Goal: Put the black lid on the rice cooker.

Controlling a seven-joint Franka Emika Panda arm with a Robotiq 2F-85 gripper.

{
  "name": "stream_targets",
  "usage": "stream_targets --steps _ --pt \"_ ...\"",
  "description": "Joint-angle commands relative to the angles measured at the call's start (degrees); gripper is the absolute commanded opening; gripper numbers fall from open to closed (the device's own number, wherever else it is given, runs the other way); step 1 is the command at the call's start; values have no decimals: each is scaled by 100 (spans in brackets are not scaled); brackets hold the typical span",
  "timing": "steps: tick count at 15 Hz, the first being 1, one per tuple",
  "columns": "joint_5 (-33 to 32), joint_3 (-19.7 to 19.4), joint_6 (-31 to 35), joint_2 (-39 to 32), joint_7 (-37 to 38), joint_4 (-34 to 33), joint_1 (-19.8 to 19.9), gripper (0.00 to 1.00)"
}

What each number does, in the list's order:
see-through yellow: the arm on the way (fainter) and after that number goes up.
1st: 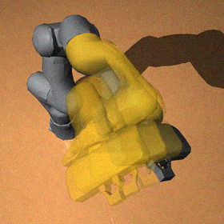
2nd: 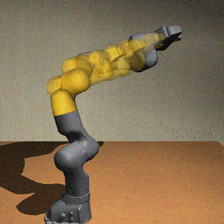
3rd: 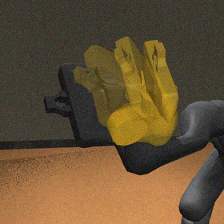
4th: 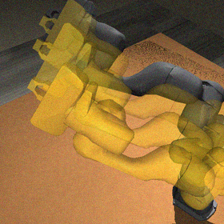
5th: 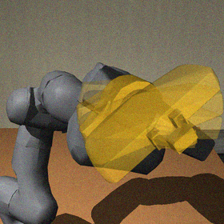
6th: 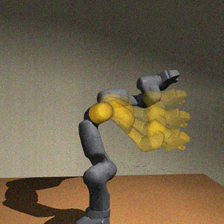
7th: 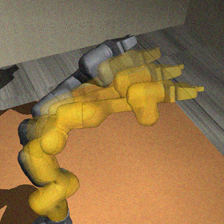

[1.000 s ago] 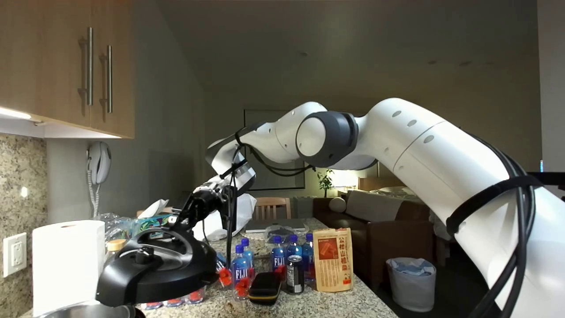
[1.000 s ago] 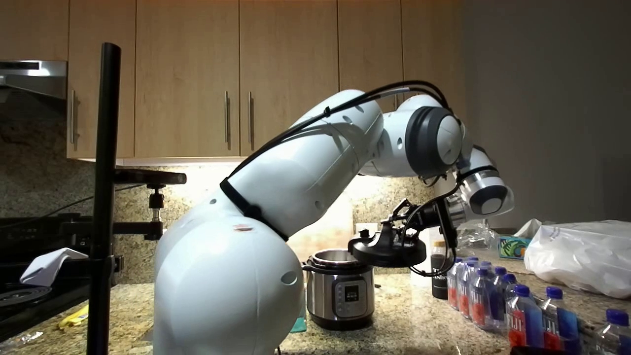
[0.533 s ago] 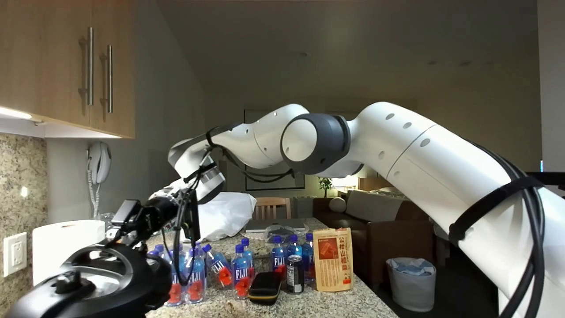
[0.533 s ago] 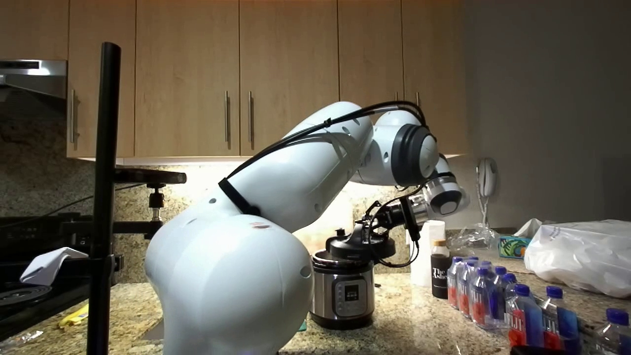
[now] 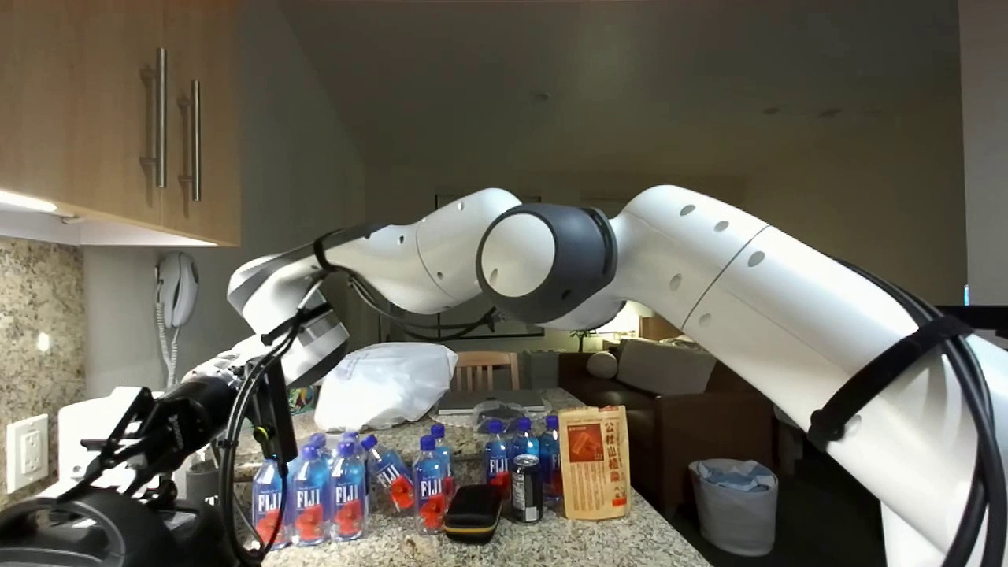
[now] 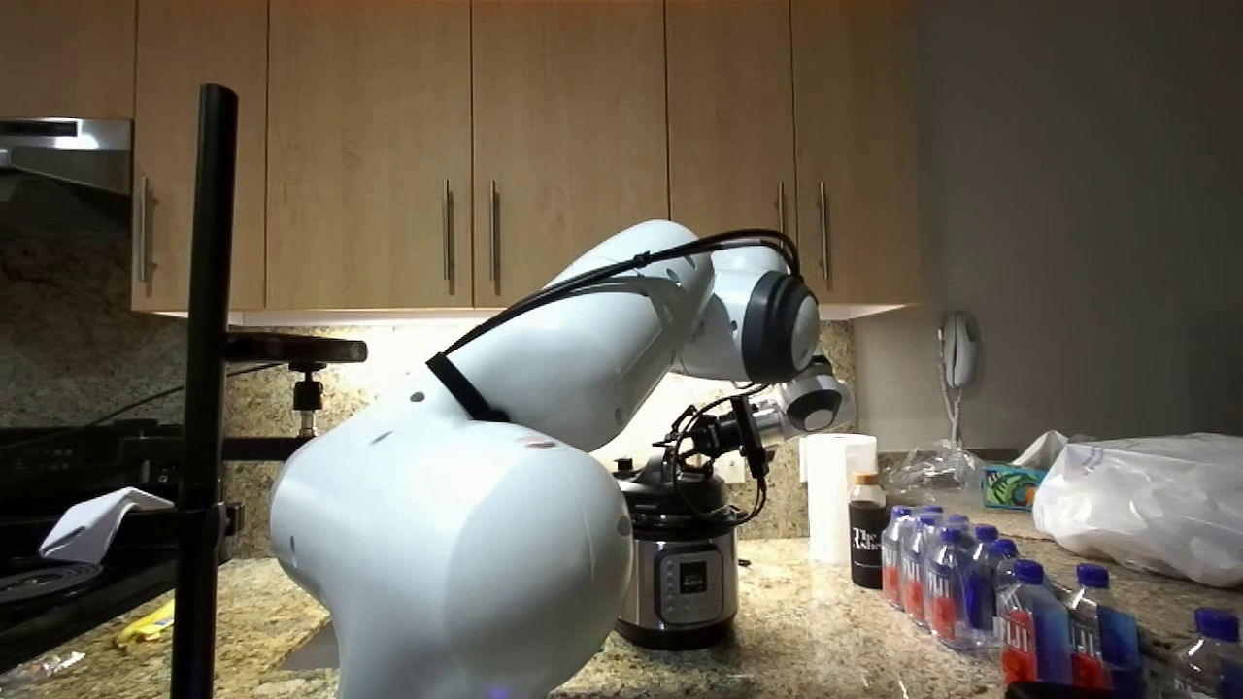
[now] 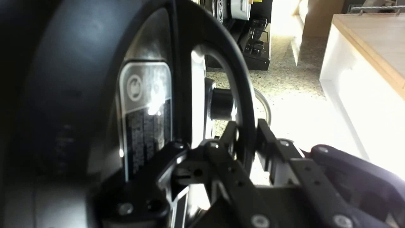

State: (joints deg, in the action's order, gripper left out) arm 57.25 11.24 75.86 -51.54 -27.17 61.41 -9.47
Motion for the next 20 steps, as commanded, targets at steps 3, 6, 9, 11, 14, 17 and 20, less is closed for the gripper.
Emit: stream_targets --steps 3,6,9,11,14,17,20 --pt "97 137 -64 -278 464 -270 219 7" --pt "82 142 -32 -162 539 -164 255 7" --pt "45 143 14 4 366 62 282 7" --pt "28 144 25 109 257 190 303 7" --pt "7 57 66 353 -16 508 283 7" --pt "-81 96 70 521 -164 679 324 7" --pt "-196 74 94 754 -371 899 314 7"
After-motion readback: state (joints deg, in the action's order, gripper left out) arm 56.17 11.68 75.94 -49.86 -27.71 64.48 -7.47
